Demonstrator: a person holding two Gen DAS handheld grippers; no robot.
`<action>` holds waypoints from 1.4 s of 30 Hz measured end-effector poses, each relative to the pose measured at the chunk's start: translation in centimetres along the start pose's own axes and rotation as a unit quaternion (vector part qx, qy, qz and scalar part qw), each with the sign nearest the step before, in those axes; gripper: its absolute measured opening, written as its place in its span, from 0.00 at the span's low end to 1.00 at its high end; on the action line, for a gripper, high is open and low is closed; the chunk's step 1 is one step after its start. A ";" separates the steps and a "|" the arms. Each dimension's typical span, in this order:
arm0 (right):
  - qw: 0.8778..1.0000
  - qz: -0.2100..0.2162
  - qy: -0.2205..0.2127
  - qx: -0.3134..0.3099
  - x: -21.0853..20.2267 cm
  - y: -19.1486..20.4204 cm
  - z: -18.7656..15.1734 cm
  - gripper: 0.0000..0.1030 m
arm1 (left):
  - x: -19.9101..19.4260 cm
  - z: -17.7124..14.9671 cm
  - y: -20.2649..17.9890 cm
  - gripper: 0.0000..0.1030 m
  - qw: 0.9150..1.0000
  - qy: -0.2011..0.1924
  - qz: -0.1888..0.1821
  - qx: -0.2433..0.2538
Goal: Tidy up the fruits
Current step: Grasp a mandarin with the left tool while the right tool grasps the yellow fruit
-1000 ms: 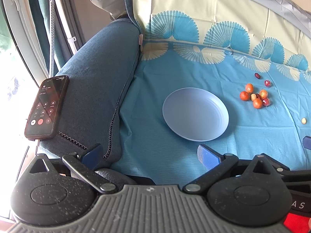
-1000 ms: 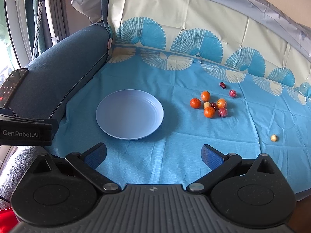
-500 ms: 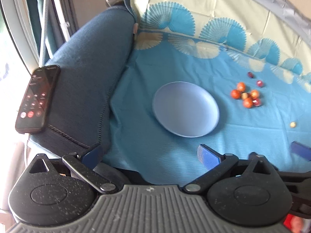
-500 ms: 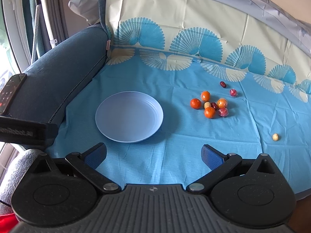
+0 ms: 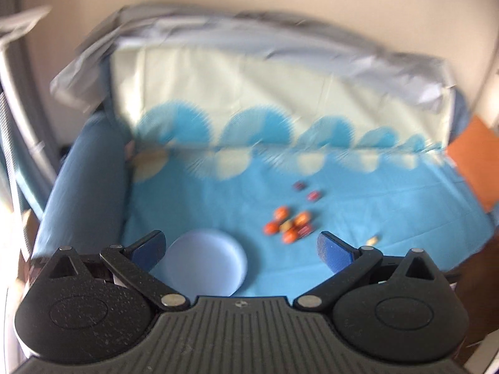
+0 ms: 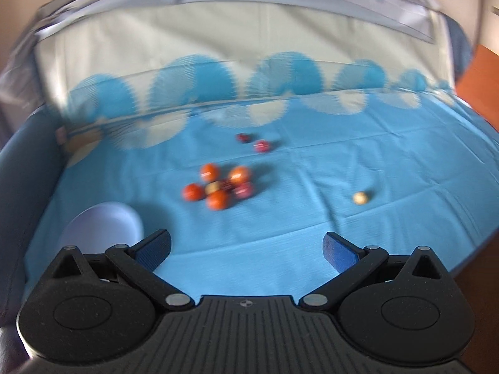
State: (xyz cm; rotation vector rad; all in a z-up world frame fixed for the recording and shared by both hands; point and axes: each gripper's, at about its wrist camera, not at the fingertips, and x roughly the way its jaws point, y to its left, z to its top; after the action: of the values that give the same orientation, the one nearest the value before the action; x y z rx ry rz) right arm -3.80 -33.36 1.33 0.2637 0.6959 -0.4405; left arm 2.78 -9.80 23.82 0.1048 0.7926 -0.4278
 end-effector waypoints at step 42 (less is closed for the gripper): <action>0.981 -0.156 0.046 0.102 29.3 -17.4 -3.6 0.99 | 55.2 -6.3 -5.7 1.00 0.966 0.251 0.040 0.044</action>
State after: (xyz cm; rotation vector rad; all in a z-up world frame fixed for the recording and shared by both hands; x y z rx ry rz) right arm 5.92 -56.09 -22.41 0.3722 0.7867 -0.8069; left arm 30.54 -31.74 -19.35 0.3376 1.2642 -0.3627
